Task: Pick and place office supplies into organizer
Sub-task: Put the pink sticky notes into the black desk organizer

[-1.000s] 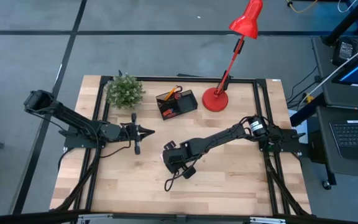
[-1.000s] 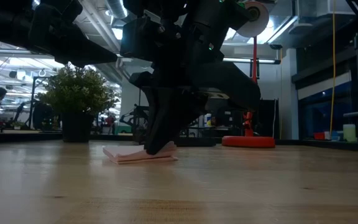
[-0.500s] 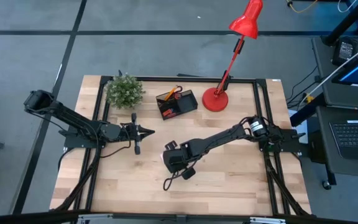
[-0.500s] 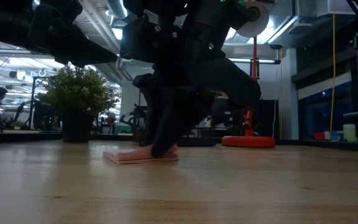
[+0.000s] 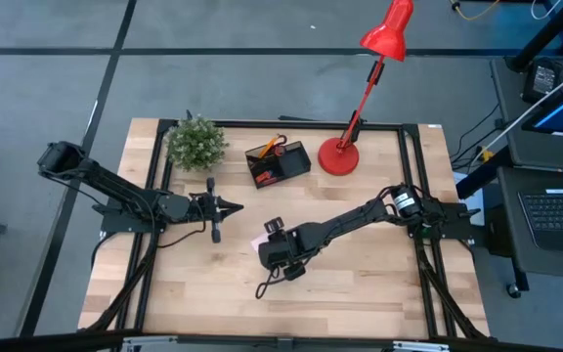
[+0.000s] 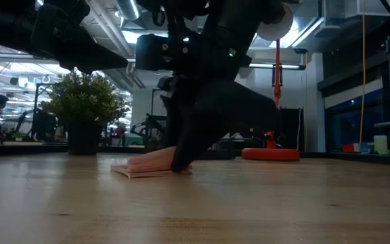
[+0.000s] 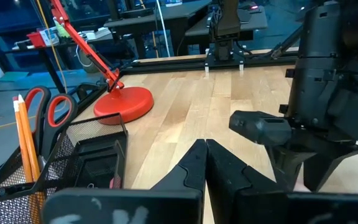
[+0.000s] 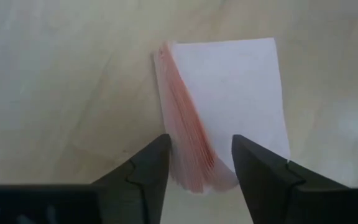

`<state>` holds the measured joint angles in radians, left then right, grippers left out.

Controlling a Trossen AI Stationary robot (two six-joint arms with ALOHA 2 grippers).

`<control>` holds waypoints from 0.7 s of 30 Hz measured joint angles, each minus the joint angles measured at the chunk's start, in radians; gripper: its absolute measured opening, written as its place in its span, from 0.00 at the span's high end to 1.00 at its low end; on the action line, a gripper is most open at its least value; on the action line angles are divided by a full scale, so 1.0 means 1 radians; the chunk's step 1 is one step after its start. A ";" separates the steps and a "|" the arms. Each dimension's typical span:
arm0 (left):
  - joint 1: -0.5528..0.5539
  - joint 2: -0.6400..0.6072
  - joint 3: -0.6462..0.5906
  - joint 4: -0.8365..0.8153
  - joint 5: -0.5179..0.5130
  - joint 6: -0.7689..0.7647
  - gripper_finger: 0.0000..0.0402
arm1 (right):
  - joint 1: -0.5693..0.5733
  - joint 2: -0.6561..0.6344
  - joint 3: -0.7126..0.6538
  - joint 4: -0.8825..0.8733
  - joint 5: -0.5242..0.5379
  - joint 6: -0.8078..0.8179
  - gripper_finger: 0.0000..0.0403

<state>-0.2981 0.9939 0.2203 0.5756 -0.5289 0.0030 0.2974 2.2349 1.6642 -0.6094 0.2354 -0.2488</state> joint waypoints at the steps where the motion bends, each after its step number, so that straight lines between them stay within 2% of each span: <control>1: 0.000 0.000 0.000 0.000 0.000 0.000 0.99 | 0.000 0.000 0.000 0.000 0.006 0.005 0.57; 15: 0.000 0.000 0.000 0.000 0.001 -0.001 0.99 | -0.001 0.000 0.000 0.018 0.034 0.007 0.63; 21: 0.000 0.000 0.000 0.000 0.034 -0.010 0.99 | -0.013 0.006 0.000 0.021 0.034 0.006 0.65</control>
<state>-0.2985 0.9939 0.2203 0.5758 -0.4950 -0.0070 0.2841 2.2409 1.6642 -0.5889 0.2696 -0.2431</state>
